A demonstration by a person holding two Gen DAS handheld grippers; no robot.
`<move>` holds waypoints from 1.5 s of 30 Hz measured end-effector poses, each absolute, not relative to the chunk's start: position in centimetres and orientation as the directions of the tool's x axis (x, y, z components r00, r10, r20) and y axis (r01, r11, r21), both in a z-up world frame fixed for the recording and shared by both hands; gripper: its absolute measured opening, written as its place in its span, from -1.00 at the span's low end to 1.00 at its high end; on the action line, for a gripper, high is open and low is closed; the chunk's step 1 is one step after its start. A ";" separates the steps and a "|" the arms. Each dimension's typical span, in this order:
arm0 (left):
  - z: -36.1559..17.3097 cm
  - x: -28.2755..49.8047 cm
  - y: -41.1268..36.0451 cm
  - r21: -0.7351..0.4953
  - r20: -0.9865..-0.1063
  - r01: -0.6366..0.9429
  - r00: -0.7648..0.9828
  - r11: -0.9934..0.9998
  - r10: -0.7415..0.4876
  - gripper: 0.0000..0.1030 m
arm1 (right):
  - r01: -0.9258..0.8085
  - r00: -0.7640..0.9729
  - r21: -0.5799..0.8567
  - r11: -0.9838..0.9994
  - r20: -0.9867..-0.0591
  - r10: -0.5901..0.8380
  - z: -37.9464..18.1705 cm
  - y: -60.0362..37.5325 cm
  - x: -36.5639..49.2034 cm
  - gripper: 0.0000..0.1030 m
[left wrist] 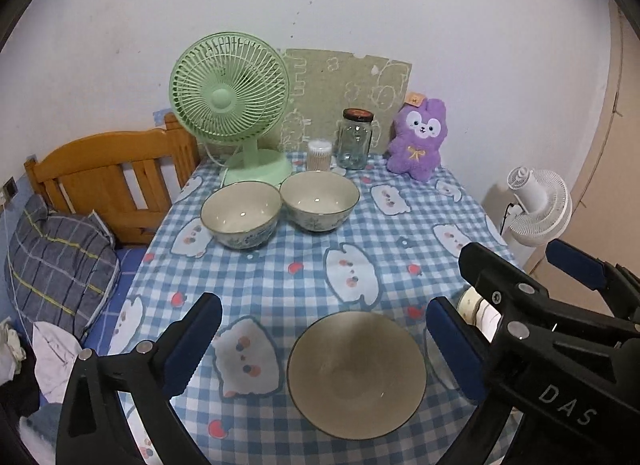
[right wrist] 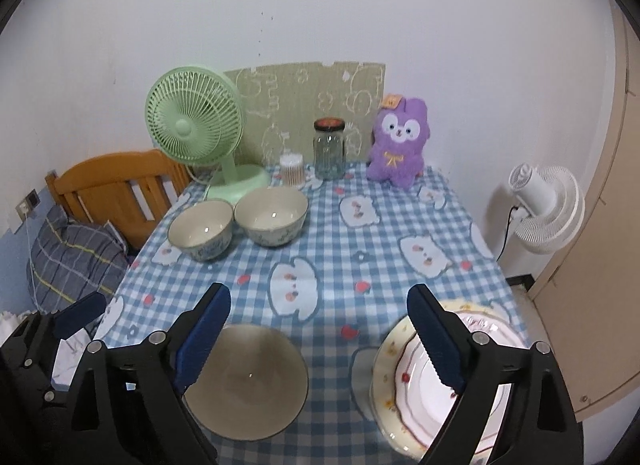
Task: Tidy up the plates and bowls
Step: 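Move both tools to the small blue-patterned bowl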
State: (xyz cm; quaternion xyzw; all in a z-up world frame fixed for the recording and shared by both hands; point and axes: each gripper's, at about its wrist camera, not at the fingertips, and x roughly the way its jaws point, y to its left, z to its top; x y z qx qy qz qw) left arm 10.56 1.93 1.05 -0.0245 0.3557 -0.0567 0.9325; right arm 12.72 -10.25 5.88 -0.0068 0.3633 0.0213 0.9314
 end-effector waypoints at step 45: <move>-1.0 28.1 4.8 -0.059 -0.707 -0.033 0.707 0.998 -0.018 0.86 | -0.126 0.685 0.088 0.988 -0.712 0.151 2.3 -7.3 31.0 0.78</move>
